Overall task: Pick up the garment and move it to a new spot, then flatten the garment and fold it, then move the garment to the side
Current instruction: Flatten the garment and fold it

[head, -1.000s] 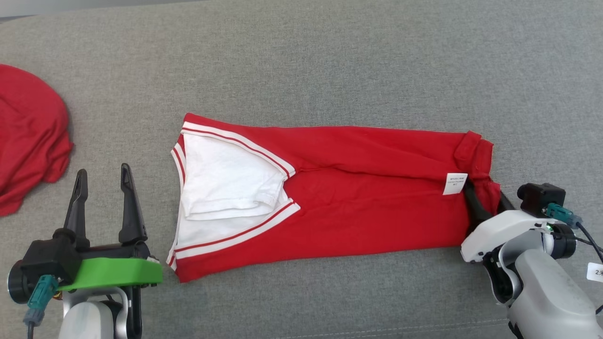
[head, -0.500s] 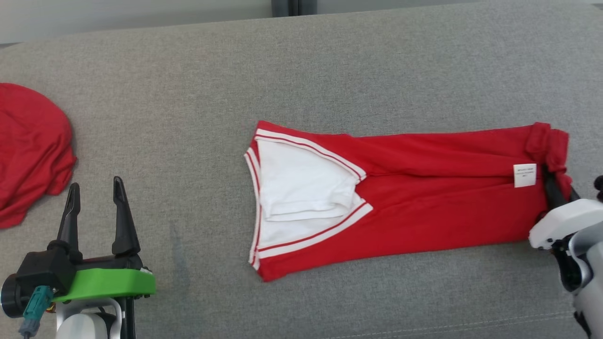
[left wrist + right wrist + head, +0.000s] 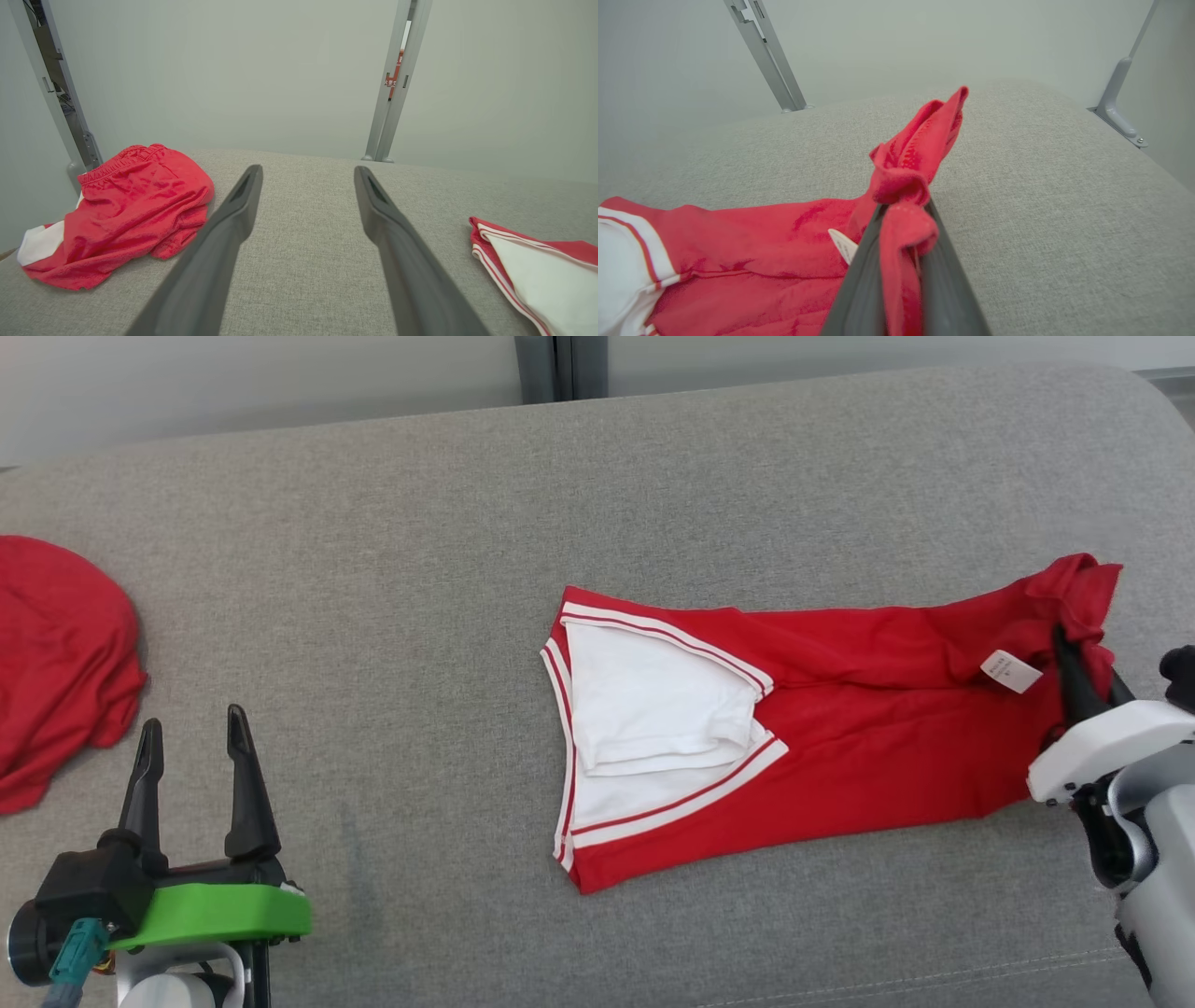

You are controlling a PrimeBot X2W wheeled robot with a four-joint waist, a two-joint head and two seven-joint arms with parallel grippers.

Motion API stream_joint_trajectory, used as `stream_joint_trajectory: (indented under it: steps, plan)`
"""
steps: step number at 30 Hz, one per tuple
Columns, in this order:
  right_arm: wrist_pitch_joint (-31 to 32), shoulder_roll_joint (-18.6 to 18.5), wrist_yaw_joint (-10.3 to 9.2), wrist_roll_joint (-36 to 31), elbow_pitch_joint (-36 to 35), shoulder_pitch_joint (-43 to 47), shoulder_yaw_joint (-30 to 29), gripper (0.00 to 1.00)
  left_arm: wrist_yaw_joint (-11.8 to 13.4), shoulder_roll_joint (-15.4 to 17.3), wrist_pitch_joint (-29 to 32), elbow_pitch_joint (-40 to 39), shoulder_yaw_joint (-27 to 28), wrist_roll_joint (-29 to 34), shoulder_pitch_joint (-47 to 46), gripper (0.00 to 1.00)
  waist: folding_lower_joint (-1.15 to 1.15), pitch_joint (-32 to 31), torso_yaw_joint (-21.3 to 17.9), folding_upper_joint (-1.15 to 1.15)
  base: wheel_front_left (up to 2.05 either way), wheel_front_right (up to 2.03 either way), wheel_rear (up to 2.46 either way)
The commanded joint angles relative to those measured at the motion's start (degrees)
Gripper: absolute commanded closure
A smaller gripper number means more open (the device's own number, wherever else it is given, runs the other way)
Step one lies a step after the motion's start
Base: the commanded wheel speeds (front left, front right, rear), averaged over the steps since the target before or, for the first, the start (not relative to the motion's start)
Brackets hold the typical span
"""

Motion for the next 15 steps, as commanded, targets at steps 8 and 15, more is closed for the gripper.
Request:
stream_joint_trajectory:
  steps: [8,15]
  plan:
    - [2.87,6.38,-0.08,-1.24,-10.88,1.84,7.46,1.0,0.32,0.04,-0.18,-0.07,-0.43,-0.45,1.03,0.0,0.0,-0.42,0.21,0.0,0.0,0.0,0.0]
    - [5.21,11.89,-0.08,-2.1,-15.5,2.31,11.43,1.0,0.34,0.05,-0.18,0.33,-1.29,-0.78,-0.15,0.0,0.0,0.4,1.61,0.0,0.0,0.0,0.0]
